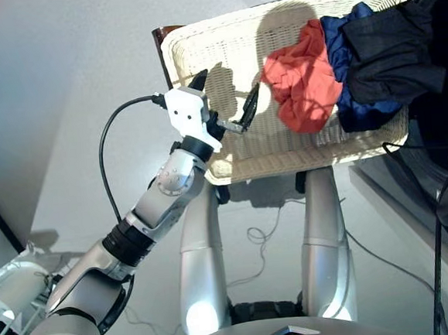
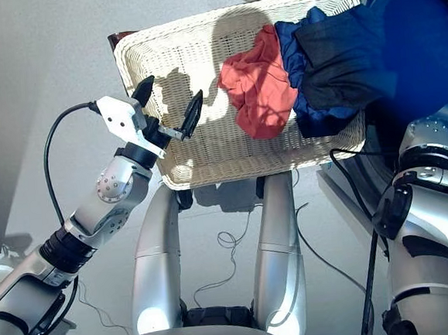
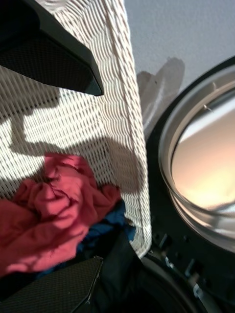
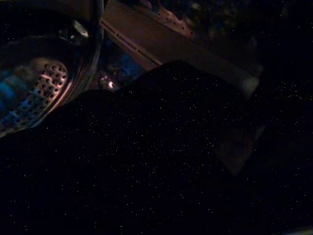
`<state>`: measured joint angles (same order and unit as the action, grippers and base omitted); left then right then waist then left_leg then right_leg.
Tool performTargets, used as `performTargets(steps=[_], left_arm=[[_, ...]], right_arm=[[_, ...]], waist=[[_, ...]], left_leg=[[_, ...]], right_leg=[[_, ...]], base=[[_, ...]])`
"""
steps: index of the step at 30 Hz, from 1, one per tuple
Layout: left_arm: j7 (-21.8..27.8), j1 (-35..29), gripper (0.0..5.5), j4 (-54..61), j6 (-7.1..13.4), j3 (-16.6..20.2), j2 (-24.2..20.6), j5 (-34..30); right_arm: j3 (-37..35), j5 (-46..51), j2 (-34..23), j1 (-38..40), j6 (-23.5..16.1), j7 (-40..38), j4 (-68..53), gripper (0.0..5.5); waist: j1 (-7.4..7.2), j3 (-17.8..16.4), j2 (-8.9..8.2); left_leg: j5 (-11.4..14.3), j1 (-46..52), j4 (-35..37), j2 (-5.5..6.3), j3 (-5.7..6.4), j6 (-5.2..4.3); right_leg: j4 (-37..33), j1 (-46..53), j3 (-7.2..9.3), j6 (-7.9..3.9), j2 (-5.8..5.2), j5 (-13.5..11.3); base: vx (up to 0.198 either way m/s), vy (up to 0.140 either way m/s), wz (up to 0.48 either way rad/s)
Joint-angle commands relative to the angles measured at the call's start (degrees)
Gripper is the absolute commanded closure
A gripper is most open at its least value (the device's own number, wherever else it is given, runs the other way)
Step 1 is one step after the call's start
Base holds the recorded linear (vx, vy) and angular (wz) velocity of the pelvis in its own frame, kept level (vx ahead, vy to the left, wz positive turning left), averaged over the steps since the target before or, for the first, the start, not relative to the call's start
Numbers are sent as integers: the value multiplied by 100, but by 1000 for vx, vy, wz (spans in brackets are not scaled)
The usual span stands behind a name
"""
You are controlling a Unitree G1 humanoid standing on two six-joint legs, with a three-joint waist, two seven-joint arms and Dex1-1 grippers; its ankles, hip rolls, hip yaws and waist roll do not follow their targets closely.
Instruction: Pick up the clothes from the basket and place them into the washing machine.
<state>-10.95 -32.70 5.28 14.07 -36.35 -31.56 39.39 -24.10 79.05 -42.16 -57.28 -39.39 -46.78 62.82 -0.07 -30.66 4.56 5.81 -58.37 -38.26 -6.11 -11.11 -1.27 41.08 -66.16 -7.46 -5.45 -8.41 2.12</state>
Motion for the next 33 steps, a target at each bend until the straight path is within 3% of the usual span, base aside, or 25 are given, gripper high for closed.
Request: performTargets(steps=[1,4,9,17,25,29,33], left_arm=[[43,164,0,519,91,228,126,21],[37,119,0,417,117,250,259,-36],[20,176,0,233,295,479,598,-62],[68,123,0,-981,318,377,1230,-471],[-423,-377,0,-2587,279,280,1740,-1410],[-669,-696,0,-3196,221,314,1901,-1676],[-907,-1034,0,-3807,207,394,2112,-1585]], right_arm=[[554,-493,-359,313,-186,67,-291,0],[965,-788,-88,617,353,627,-445,0],[1530,-1617,885,1151,266,1399,-1548,0],[3110,-3672,2138,2501,857,2197,-3447,0],[3988,-5260,2153,3001,1288,2352,-5023,0],[4220,-6276,1898,3029,1539,2252,-5818,0],[4594,-6488,1853,2944,1626,2403,-6393,0]], waist=[[-254,86,266],[-224,86,245],[-253,86,170],[-392,86,-123],[-566,86,-458],[-672,86,-631],[-749,86,-798]], left_leg=[[466,295,-144,-211,175,-344],[450,307,-90,-225,163,-324],[398,334,-15,-249,159,-307],[282,474,95,-265,194,-292],[172,501,190,-318,203,-319],[173,431,141,-383,180,-335],[189,306,25,-455,153,-354]], right_leg=[[19,448,14,-139,125,500],[-15,452,40,-133,137,482],[-104,507,104,-97,176,459],[-235,714,214,-77,223,370],[-357,765,238,-90,245,261],[-346,690,207,-88,287,229],[-301,576,164,-82,344,205]], base=[[0,0,0],[0,0,0],[0,0,0],[0,0,0],[0,0,0],[0,0,0],[0,0,0]])
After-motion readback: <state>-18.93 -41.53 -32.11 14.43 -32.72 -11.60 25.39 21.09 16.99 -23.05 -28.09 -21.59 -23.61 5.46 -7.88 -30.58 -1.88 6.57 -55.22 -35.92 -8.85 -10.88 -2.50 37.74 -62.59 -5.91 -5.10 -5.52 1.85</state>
